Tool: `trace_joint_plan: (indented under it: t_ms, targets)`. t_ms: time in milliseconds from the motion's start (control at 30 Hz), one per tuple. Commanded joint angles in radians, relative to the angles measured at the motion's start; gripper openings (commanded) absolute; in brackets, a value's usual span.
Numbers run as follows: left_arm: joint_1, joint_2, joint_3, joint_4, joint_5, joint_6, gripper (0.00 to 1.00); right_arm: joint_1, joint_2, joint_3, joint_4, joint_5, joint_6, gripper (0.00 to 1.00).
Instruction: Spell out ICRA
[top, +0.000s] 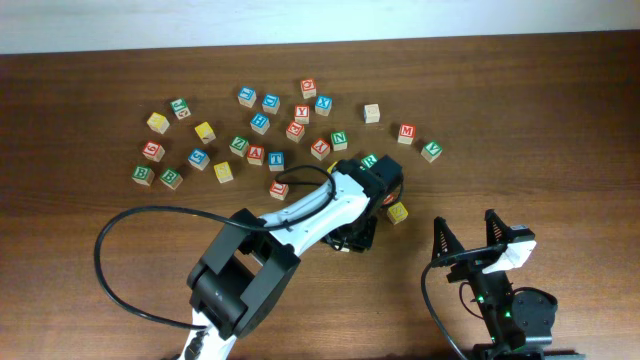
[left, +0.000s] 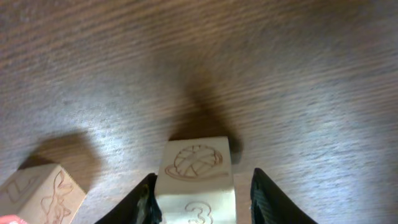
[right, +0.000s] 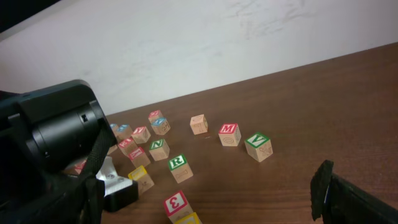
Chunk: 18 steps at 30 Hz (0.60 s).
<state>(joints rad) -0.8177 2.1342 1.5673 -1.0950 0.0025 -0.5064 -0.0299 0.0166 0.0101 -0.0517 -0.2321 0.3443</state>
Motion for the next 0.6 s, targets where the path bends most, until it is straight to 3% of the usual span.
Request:
trace_joint_plan:
  t_ms: [0,200,267,433,567]
  targets:
    - [-0.005,0.011,-0.010,0.027,0.010,0.007,0.36,0.003,-0.004,-0.005,-0.005,0.008,0.001,0.98]
    - [-0.004,0.011,-0.010,0.020,0.008,0.008,0.33,0.003,-0.004,-0.005,-0.005,0.008,0.001,0.98]
    - [-0.004,0.011,-0.010,0.009,-0.011,0.008,0.36,0.003,-0.004,-0.005,-0.005,0.008,0.001,0.98]
    - [-0.004,0.011,-0.010,0.003,-0.029,0.008,0.27,0.003,-0.004,-0.005,-0.005,0.008,0.001,0.98]
    - [-0.004,0.011,-0.010,0.002,-0.052,0.008,0.26,0.003,-0.004,-0.005,-0.005,0.008,0.001,0.98]
